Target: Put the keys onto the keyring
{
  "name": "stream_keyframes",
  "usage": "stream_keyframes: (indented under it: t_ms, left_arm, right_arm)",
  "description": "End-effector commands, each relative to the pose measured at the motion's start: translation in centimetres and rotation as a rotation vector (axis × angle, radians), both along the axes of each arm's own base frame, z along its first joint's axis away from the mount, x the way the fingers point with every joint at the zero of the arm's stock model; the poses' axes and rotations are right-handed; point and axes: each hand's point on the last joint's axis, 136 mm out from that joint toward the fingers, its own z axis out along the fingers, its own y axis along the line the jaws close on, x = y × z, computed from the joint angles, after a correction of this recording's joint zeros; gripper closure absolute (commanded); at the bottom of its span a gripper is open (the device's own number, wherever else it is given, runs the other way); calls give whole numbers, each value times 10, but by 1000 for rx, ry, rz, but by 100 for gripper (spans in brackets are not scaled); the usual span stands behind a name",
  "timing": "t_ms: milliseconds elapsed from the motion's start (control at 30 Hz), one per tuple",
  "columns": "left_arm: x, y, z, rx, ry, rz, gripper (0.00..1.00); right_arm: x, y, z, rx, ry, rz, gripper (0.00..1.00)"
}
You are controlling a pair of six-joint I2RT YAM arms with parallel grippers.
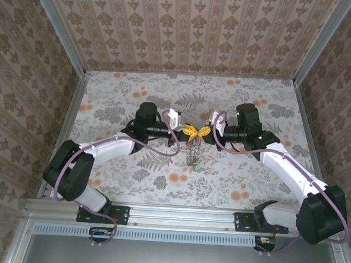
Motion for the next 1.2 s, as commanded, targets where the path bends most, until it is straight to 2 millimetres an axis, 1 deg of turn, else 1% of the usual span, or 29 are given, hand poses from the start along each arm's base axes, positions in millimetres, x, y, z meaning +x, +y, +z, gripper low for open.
stream_keyframes:
  t_ms: [0,33,67,100,200,367,533,700,933,1100,1167]
  left_arm:
    - [-16,-2,18,-63,-38,-84,100]
    - [-15,-2,15,-48,-39,-80,100]
    - [-15,-2,12,-27,-37,-74,97]
    - [-14,-2,10,-7,-45,-67,92]
    - [-13,1,1,57,-57,-47,86]
    - [-11,4,-7,131,-69,-32,84]
    - [-11,2,-3,121,-77,-36,82]
    - [-12,-1,1,101,-75,-45,82]
    - [-13,-3,-2,114,-71,-47,82]
    - [-12,-6,-2,120,-71,-47,86]
    - [-12,-7,-1,118,-75,-46,91]
  right_arm:
    - [4,0,5,19,-18,-9,98]
    - [5,0,6,13,-22,-14,99]
    - [5,-2,7,1,-19,-22,100]
    - [4,-3,7,-12,-21,-25,100]
    - [2,-6,7,-70,-34,-34,100]
    - [-3,-8,4,-166,-46,-26,100]
    - [-7,-6,4,-207,-52,-15,100]
    - [-9,-3,6,-214,-52,-4,100]
    - [-12,0,9,-233,-53,5,100]
    - [-14,2,9,-240,-51,14,100]
    - [-15,3,8,-243,-47,17,100]
